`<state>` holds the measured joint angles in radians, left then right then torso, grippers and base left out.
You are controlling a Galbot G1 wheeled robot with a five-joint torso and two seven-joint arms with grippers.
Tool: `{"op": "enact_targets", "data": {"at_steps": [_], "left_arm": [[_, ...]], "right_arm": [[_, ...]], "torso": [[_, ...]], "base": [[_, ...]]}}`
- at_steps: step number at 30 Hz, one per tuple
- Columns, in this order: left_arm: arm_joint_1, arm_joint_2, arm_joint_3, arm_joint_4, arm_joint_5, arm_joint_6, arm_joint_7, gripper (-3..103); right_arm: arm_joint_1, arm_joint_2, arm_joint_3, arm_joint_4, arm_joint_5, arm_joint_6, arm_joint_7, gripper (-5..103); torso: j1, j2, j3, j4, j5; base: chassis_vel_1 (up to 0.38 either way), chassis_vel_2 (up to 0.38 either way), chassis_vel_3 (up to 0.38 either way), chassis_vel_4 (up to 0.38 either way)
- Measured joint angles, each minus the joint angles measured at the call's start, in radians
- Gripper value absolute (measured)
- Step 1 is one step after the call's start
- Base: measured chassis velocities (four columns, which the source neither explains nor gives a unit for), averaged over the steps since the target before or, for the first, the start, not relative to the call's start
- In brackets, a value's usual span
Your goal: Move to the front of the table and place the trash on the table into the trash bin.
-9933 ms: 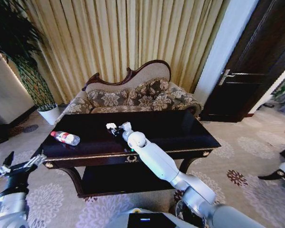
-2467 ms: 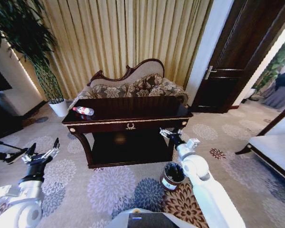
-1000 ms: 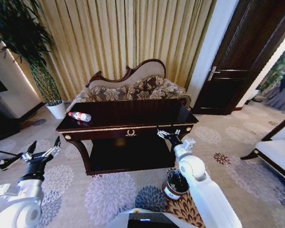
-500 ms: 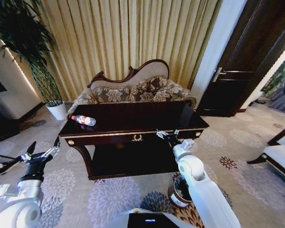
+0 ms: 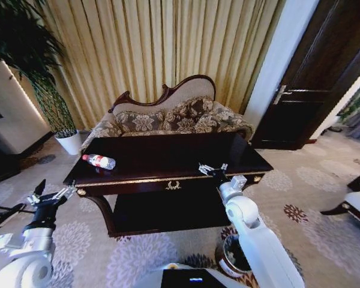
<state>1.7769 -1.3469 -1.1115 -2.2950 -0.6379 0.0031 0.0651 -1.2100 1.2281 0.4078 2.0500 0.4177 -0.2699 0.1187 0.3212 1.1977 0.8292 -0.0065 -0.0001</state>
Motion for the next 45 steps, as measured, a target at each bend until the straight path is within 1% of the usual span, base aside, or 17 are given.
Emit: {"op": "enact_targets", "data": {"at_steps": [6,9,11,13,14,16,18,19,22,26,30,33,37,39,42,43,45], "left_arm": [[0.004,0.014,-0.013,-0.011,-0.003,0.014,-0.015,100],[-0.005,0.044,-0.034,-0.025,-0.017,0.070,-0.054,100],[-0.026,0.071,-0.047,-0.038,-0.028,0.143,-0.143,100],[-0.069,0.104,-0.042,-0.050,-0.064,0.217,-0.305,100],[-0.069,0.104,-0.042,-0.050,-0.064,0.217,-0.305,100],[-0.134,0.142,-0.015,-0.051,-0.106,0.292,-0.468,100],[-0.152,0.152,-0.005,-0.047,-0.110,0.306,-0.500,100],[-0.197,0.176,0.033,-0.034,-0.120,0.338,-0.589,100],[-0.239,0.200,0.068,-0.021,-0.134,0.370,-0.664,100],[-0.280,0.226,0.099,-0.003,-0.153,0.394,-0.699,100],[-0.351,0.268,0.128,0.005,-0.271,0.420,-0.769,100],[-0.427,0.342,0.125,0.002,-0.482,0.464,-0.859,100],[-0.473,0.409,0.110,0.005,-0.610,0.513,-0.925,100],[-0.531,0.488,0.114,0.033,-0.744,0.568,-1.051,100],[-0.570,0.524,0.131,0.058,-0.797,0.581,-1.121,100],[-0.623,0.556,0.169,0.108,-0.822,0.589,-1.181,100],[-0.641,0.564,0.183,0.126,-0.825,0.590,-1.196,100]], "right_arm": [[0.009,-0.002,0.003,0.007,0.000,0.000,0.000,100],[0.027,0.002,-0.004,0.000,0.011,-0.008,0.000,100],[0.050,0.009,-0.013,-0.011,0.022,-0.018,0.000,100],[0.072,0.014,-0.022,-0.025,0.027,-0.022,0.000,100],[0.072,0.014,-0.022,-0.025,0.027,-0.022,0.000,100],[0.080,0.021,-0.030,-0.036,0.029,-0.023,0.000,100],[0.079,0.024,-0.032,-0.037,0.029,-0.023,0.000,100],[0.070,0.029,-0.032,-0.039,0.029,-0.023,0.000,100],[0.055,0.034,-0.027,-0.038,0.027,-0.023,0.000,100],[0.038,0.033,-0.010,-0.034,0.027,-0.021,0.000,100],[0.021,0.031,0.009,-0.028,0.026,-0.017,0.000,100],[0.010,0.040,0.014,-0.021,0.020,-0.016,0.000,100],[0.003,0.053,0.015,-0.018,0.013,-0.016,0.000,100],[-0.003,0.069,0.013,-0.017,0.002,-0.017,0.000,100],[-0.006,0.077,0.009,-0.019,-0.007,-0.018,0.000,100],[-0.008,0.085,0.003,-0.022,-0.018,-0.018,0.000,100],[-0.009,0.088,0.001,-0.022,-0.021,-0.018,0.000,100]], "torso": [[0.000,0.000,0.000,-0.0001,-0.0001],[-0.001,0.001,-0.001,-0.0001,0.0002],[-0.001,0.001,-0.001,0.0000,0.0002],[-0.001,0.001,-0.001,0.0003,0.0002],[-0.001,0.001,-0.001,0.0003,0.0002],[-0.001,0.000,0.000,0.0001,-0.0002],[0.000,0.000,0.000,-0.0002,-0.0001],[0.000,0.000,0.000,-0.0001,-0.0005],[0.000,0.000,0.000,-0.0002,-0.0001],[-0.001,0.000,0.000,-0.0001,0.0000],[-0.001,0.000,0.000,-0.0001,0.0000],[-0.001,0.000,0.000,-0.0002,-0.0001],[-0.001,0.000,0.000,-0.0001,0.0003],[-0.001,0.000,0.000,0.0001,0.0001],[-0.001,0.000,0.000,0.0000,0.0002],[-0.001,0.000,0.000,0.0000,-0.0002],[-0.001,0.000,0.000,-0.0001,-0.0003]], "base": [[-0.028,0.046,0.028,-0.047],[0.000,0.000,0.000,0.000],[0.000,0.000,0.000,0.000],[0.000,0.000,0.000,0.000],[0.000,0.000,0.000,0.000],[0.000,0.000,0.000,0.000],[0.000,0.000,0.000,0.000],[0.000,0.000,0.000,0.000],[0.000,0.000,0.000,0.000],[0.000,0.000,0.000,0.000],[0.000,0.000,0.000,0.000],[0.000,0.000,0.000,0.000],[0.000,0.000,0.000,0.000],[0.000,0.000,0.000,0.000],[0.000,0.000,0.000,0.000],[0.000,0.000,0.000,0.000],[0.000,0.000,0.000,0.000]]}}
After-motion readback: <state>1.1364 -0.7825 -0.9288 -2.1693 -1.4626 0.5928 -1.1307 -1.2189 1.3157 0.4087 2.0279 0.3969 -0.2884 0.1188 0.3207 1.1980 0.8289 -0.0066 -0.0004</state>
